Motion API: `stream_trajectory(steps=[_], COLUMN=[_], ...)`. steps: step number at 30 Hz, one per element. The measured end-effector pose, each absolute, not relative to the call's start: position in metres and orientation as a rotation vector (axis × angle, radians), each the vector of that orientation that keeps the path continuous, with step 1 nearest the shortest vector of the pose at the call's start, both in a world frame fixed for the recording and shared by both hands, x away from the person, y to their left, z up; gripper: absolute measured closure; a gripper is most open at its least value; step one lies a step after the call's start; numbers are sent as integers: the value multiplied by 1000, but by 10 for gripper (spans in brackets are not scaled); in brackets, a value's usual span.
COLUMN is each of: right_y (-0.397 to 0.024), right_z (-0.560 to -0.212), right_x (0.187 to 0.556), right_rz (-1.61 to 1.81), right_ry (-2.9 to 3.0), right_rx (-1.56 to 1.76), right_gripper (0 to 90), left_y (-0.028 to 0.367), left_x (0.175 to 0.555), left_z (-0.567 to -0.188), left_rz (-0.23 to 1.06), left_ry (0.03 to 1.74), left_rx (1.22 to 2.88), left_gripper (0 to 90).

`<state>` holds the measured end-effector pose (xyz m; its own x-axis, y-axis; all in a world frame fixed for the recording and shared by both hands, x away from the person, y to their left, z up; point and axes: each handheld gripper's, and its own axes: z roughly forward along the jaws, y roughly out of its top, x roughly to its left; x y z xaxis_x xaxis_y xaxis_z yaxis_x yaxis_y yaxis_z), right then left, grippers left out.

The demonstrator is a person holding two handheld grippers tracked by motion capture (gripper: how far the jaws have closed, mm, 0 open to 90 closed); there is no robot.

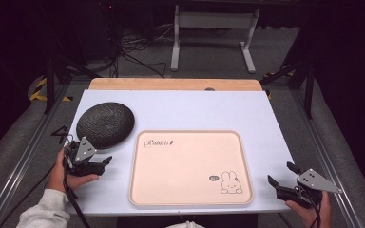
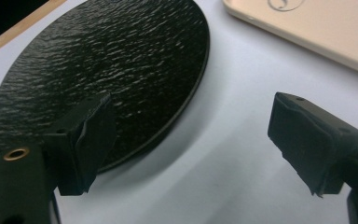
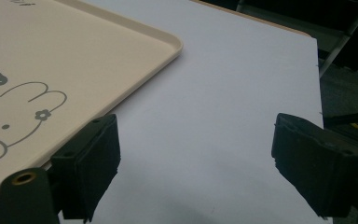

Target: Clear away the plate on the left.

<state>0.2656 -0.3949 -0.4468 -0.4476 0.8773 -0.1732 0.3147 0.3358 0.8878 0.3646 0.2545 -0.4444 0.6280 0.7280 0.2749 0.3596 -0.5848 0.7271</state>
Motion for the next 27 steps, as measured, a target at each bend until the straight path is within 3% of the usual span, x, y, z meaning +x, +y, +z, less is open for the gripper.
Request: stream_trajectory(steps=[7, 19, 27], right_y=[-395, -395, -394], right_z=[-447, -447, -447], right_x=[266, 265, 265], right_rz=[1076, 1069, 1063], right_ry=[1936, 1933, 1937], right_rx=[1047, 1044, 1039], right_gripper=[160, 159, 159], left_y=[245, 224, 207], left_x=[382, 393, 397], left_z=[-447, -455, -462], left_rz=[802, 1049, 1209], left_ry=[853, 854, 799], left_rx=[2279, 2397, 2508], left_gripper=[189, 266, 370])
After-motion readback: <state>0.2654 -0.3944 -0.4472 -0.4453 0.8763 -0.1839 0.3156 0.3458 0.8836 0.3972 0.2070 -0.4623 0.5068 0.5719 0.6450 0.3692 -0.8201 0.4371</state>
